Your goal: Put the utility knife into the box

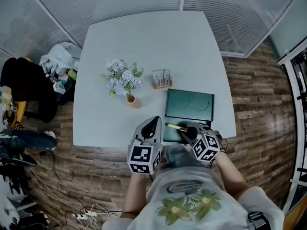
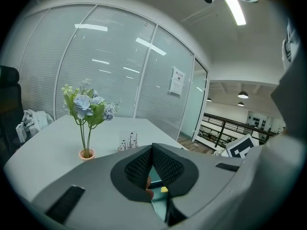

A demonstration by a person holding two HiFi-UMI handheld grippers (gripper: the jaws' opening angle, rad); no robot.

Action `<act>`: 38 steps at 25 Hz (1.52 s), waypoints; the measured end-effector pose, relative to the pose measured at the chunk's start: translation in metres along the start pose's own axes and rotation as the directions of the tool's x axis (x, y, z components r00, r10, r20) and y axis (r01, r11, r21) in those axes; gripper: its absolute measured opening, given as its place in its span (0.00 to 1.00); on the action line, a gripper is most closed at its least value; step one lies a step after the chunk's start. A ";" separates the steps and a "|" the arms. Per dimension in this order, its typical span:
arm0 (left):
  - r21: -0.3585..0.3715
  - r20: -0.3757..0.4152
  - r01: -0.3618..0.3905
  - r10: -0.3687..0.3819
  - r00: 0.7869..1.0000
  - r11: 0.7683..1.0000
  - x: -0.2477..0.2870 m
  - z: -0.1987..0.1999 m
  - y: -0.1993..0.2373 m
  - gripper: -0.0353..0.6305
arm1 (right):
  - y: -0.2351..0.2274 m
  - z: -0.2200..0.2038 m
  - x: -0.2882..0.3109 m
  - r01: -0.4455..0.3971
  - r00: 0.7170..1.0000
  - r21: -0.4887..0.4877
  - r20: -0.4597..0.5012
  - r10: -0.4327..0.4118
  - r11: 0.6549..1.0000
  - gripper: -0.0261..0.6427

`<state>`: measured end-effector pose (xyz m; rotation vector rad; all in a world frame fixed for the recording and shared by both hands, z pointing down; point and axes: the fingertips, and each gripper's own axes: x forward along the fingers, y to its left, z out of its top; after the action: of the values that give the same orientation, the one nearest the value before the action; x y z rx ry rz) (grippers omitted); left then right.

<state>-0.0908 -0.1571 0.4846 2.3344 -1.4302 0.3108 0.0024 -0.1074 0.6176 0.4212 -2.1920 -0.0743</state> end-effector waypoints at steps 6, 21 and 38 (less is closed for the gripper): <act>-0.003 -0.010 0.008 -0.008 1.000 1.000 0.003 -0.004 0.003 0.06 | 0.002 -0.009 0.010 -0.020 1.000 0.004 -0.024 0.020 1.000 0.16; 0.002 -0.036 0.016 -0.016 0.999 1.000 0.005 -0.011 0.007 0.06 | 0.009 -0.025 0.029 -0.074 0.993 -0.028 -0.091 0.071 0.997 0.16; -0.023 -0.042 0.003 -0.004 0.999 1.000 0.007 -0.017 0.016 0.06 | 0.017 -0.047 0.058 -0.145 0.975 -0.029 -0.174 0.137 0.989 0.16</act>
<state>-0.1015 -0.1617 0.5058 2.2977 -1.4028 0.3386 0.0025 -0.1060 0.6936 0.2383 -2.0395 -0.0055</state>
